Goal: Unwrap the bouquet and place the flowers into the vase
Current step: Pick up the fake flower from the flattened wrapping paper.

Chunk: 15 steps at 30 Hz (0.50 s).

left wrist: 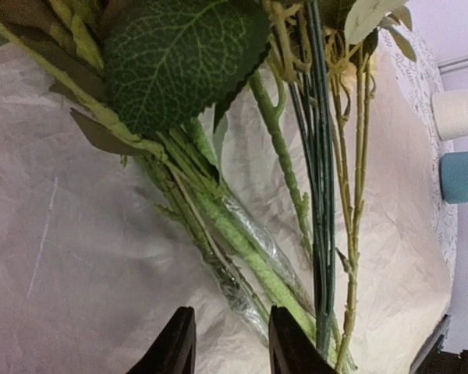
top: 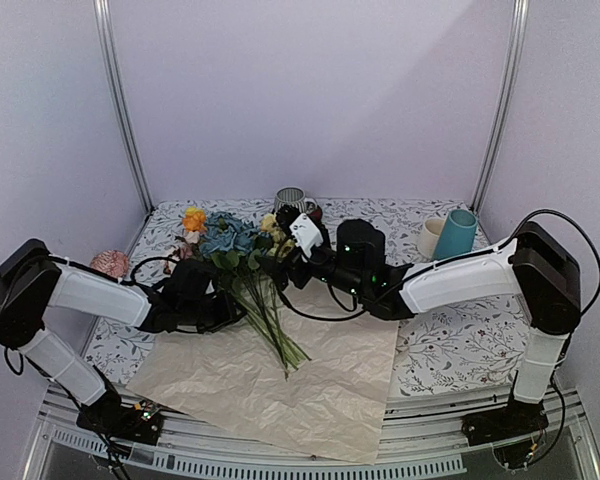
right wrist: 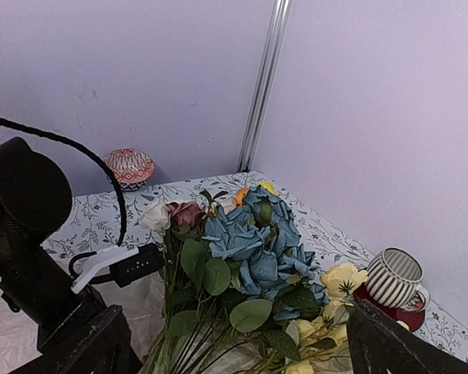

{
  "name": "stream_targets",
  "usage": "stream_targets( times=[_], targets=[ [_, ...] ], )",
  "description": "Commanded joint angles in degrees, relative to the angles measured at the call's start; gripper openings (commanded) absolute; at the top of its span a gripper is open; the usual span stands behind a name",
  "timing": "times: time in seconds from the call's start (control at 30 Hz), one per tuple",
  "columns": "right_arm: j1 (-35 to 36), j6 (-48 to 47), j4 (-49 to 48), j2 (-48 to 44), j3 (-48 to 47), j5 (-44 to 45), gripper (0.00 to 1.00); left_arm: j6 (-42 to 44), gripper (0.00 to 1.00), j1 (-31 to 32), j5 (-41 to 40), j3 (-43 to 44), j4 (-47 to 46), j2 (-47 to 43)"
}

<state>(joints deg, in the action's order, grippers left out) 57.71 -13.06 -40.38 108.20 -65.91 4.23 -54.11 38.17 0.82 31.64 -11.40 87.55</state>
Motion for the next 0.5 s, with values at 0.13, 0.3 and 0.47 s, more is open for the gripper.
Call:
stream_targets(
  times=[0.13, 0.3, 0.47],
  targets=[
    [-0.2, 4.7, -2.2, -4.4, 4.9, -2.4, 0.99, -2.8, 0.33, -0.8, -2.6, 2.0, -1.4, 1.6],
    [-0.2, 4.9, -2.7, -4.5, 5.8, -2.4, 0.99, -4.4, 0.27, -0.9, -2.9, 1.9, -2.0, 2.0],
    [-0.2, 4.9, -3.6, -4.9, 6.7, -2.1, 0.99, -5.8, 0.26, -1.2, -2.9, 2.2, -2.7, 2.7]
  ],
)
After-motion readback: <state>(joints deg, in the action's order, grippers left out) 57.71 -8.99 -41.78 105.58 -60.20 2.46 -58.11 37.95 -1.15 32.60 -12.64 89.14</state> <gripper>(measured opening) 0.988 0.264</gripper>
